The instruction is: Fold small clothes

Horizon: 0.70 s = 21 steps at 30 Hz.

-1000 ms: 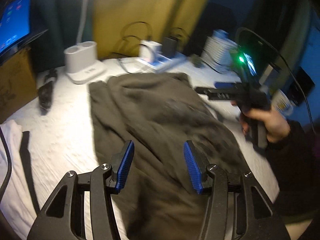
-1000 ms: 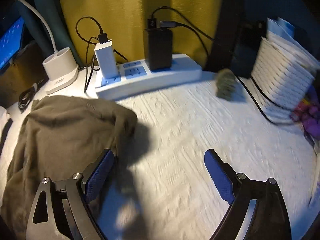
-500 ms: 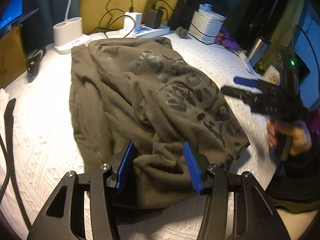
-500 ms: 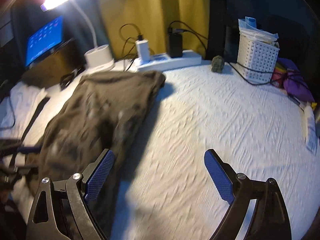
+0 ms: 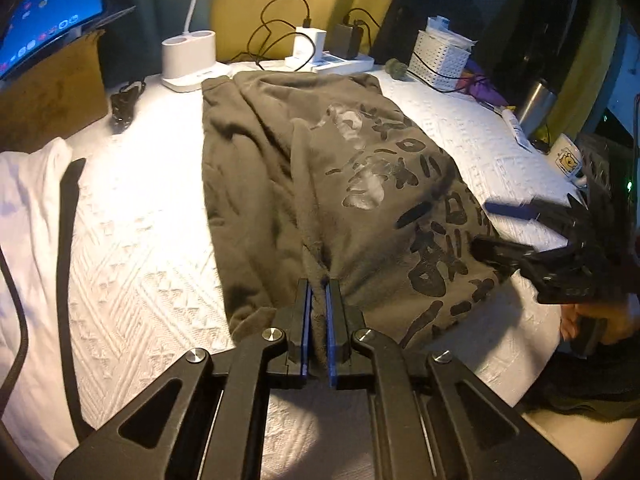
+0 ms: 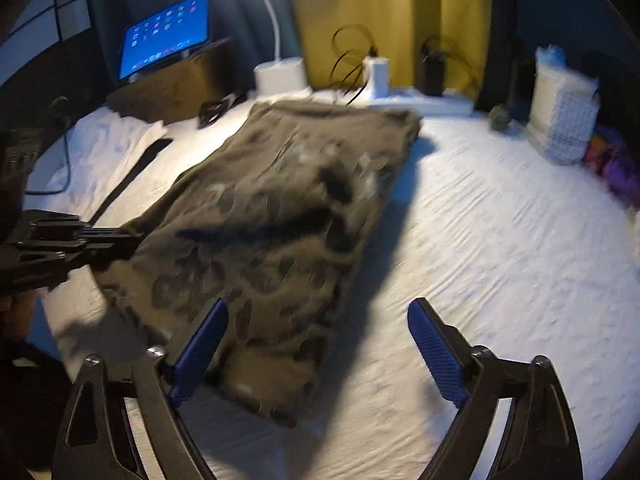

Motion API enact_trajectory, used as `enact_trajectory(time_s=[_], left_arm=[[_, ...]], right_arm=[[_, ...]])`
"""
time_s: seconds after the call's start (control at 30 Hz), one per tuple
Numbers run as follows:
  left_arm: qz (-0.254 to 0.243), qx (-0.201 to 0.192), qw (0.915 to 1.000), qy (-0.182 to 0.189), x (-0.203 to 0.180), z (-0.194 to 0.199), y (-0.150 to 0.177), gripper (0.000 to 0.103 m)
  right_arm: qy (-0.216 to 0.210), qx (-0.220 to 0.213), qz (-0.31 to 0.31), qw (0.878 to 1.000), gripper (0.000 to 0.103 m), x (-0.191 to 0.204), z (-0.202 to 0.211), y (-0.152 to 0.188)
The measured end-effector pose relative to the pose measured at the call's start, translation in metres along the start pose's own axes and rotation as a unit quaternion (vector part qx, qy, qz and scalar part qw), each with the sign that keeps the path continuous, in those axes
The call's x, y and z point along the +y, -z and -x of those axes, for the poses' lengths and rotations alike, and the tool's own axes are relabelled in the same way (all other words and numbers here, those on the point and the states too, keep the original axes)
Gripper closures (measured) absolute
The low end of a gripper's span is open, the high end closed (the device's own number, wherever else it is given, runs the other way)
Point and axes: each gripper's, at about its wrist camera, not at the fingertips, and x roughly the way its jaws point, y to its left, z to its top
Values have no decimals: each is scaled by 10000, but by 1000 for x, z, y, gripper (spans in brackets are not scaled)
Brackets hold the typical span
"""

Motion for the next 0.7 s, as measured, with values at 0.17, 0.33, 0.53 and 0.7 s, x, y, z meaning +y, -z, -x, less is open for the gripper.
enact_trajectory(time_s=[0.17,0.33,0.53,0.7], left_arm=[[-51,-72,9995,-291,4,8,5,98],[-72,-4,9986,-517,7,-1,16,98],[-232,15,9976,-652,5,1,19,92],[-392,83,9968,-688,-9,7,14,76]], right_arm=[[-115,90,329,9994,52,32,-6,12],[89,115,600,9981,52,51,-7,22],[45,262,383,9989,52,38,-3,23],[168,374,215,9989,50,28,3,24]])
